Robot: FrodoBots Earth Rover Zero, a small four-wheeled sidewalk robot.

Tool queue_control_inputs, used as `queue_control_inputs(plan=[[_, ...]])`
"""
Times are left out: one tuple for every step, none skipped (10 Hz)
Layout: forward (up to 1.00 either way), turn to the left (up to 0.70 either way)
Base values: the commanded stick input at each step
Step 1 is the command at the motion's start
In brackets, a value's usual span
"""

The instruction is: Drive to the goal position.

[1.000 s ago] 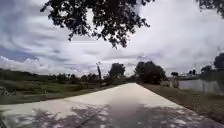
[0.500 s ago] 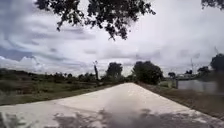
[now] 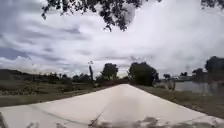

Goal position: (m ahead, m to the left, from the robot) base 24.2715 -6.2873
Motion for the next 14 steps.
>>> queue_control_inputs(plan=[[0.85,0.00],[0.85,0.00],[0.85,0.00],[0.85,0.00],[0.85,0.00],[0.85,0.00],[0.85,0.00],[0.85,0.00],[0.85,0.00],[0.85,0.00],[0.85,0.00],[0.85,0.00],[0.85,0.00],[0.85,0.00]])
